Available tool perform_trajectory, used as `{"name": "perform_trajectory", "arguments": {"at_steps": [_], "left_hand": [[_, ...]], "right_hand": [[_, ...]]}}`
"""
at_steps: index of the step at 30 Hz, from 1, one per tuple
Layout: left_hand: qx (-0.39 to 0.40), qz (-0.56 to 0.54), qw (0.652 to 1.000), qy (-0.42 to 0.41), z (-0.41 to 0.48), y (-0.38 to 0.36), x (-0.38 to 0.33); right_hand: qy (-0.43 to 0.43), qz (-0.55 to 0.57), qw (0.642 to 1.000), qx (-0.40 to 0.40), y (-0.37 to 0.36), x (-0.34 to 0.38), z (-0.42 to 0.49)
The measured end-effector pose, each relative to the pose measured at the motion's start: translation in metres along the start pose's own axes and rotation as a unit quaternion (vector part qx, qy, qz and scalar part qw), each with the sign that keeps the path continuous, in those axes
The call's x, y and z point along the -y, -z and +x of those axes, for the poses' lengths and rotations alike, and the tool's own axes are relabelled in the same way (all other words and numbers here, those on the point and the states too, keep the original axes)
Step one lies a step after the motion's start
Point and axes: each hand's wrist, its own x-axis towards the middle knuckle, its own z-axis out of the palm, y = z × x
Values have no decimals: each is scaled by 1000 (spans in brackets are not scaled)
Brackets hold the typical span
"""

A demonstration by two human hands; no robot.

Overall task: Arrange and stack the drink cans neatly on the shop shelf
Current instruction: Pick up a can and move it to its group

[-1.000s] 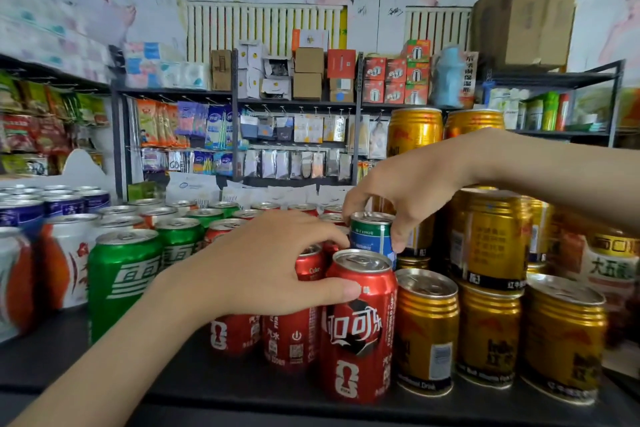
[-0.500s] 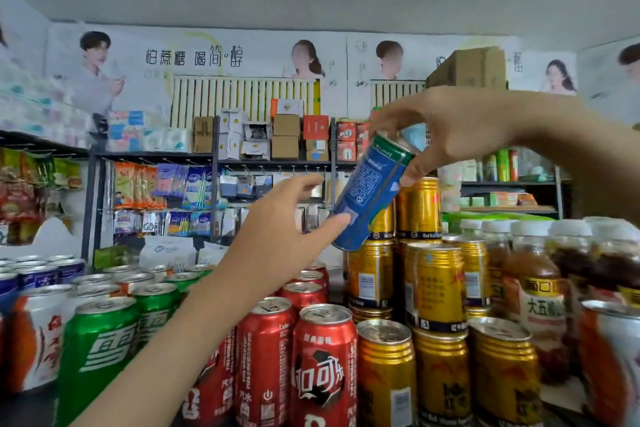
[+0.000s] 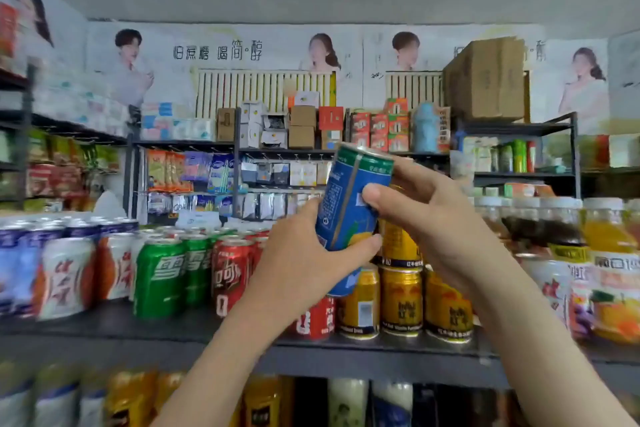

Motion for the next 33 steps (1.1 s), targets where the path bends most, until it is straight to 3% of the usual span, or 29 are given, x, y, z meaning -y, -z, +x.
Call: {"name": "perform_trajectory", "arguments": {"at_steps": [9,15,21,27,33], "left_hand": [[16,-59,961,271,-177,1,40],[-57,-63,914,396,-262,26,66],[-116,-44,897,425,-302,79,90],[-141,-15,893,428,-329,167,128],[-114,14,901,419,-328,271,177]], "right_hand": [[-167,126,976,63,-95,-65,-137],[-290,185,934,94,-172,-96,-182],[-347,242,896,133,-250,-107,-185],[-349,259,886,164,-353,-108,-167],[-337,280,888,141,-453,-106,-129]]}}
